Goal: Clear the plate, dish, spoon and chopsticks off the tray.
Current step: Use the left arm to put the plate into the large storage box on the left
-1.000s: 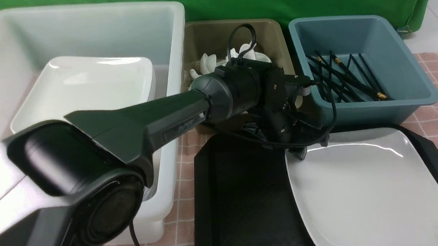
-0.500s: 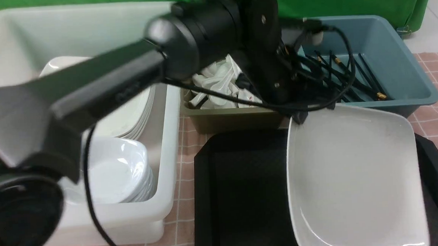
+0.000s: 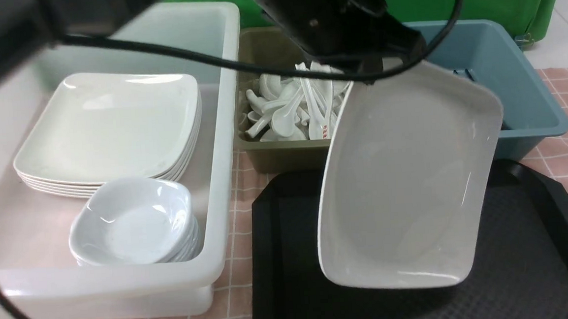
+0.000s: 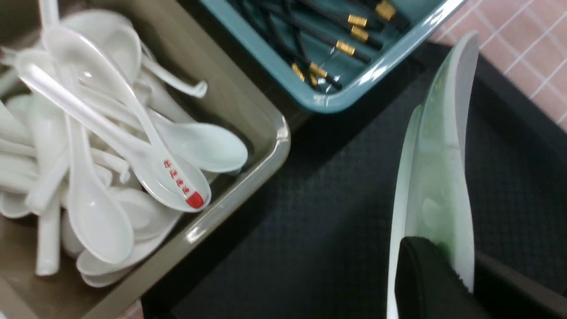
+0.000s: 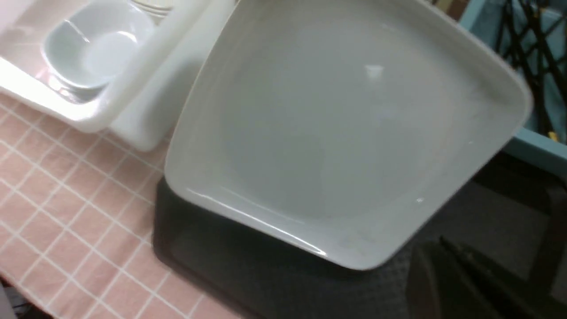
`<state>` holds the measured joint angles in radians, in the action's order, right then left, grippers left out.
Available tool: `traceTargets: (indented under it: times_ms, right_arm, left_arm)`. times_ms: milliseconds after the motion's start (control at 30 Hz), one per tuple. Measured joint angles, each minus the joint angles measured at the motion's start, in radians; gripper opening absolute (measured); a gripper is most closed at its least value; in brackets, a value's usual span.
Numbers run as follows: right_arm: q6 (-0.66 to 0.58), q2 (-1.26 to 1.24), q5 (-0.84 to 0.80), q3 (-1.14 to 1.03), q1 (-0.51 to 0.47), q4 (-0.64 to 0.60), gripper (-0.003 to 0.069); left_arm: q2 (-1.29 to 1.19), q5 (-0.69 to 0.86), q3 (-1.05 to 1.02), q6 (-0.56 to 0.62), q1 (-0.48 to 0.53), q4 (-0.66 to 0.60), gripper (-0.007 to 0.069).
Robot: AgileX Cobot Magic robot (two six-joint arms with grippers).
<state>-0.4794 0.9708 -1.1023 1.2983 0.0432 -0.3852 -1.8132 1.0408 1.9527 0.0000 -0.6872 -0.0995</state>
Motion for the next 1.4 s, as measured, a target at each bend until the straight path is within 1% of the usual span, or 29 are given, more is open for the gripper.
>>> traceTargets:
  times_ms: [167,267,300,333,433,500,533,667,700,733,767,867,1000,1133,1333,1400]
  right_arm:
    - [-0.033,0.000,0.004,0.000,0.000,-0.061,0.0030]
    - [-0.077,0.001,0.004,0.001,0.000,-0.122,0.0030]
    - [-0.080,0.002,0.004,0.001,0.000,-0.122,0.0030]
    - [-0.100,0.009,0.003,0.008,0.000,-0.156,0.0030]
    - [-0.123,0.035,-0.007,0.041,0.000,-0.208,0.0030]
    - [-0.135,0.075,-0.021,0.086,0.005,-0.244,0.0030]
    - [-0.136,0.086,-0.023,0.106,0.013,-0.246,0.0030]
    - [-0.135,0.169,-0.024,0.210,0.111,-0.252,0.0030]
    - [-0.134,0.174,-0.024,0.221,0.125,-0.252,0.0030]
    - [-0.127,0.221,-0.024,0.268,0.189,-0.248,0.0030]
    - [-0.116,0.243,-0.024,0.297,0.223,-0.236,0.0030]
    - [-0.038,0.328,-0.016,0.382,0.350,-0.148,0.0030]
    - [0.045,0.456,0.012,0.499,0.481,-0.007,0.0030]
    - [0.077,0.571,0.021,0.599,0.545,0.022,0.0030]
    - [0.090,0.707,0.021,0.730,0.595,0.028,0.0030]
    - [0.104,0.740,0.007,0.756,0.600,0.027,0.0030]
  left_arm:
    - [0.059,0.000,0.000,0.000,0.006,0.008,0.0013]
    - [0.096,0.005,0.004,-0.006,0.044,0.017,0.0013]
    - [0.099,0.006,0.005,-0.006,0.048,0.017,0.0013]
    - [0.119,0.006,0.009,-0.007,0.085,0.015,0.0013]
    - [0.160,0.006,0.016,-0.007,0.183,-0.004,0.0013]
    - [0.196,0.006,0.017,-0.007,0.307,-0.051,0.0013]
    - [0.204,0.006,0.017,-0.006,0.342,-0.076,0.0013]
    - [0.234,0.006,0.017,0.030,0.591,-0.233,0.0014]
    - [0.233,0.006,0.017,0.030,0.591,-0.240,0.0014]
    - [0.236,0.006,0.017,0.052,0.696,-0.296,0.0014]
    - [0.236,0.004,0.013,0.056,0.749,-0.322,0.0014]
    - [0.239,-0.025,-0.037,0.070,0.882,-0.379,0.0014]
    - [0.239,-0.116,-0.192,0.101,1.036,-0.458,0.0015]
    - [0.238,-0.251,-0.373,0.154,1.132,-0.570,0.0019]
    - [0.226,-0.486,-0.641,0.213,1.147,-0.735,0.0018]
    - [0.214,-0.547,-0.705,0.266,1.146,-0.806,0.0018]
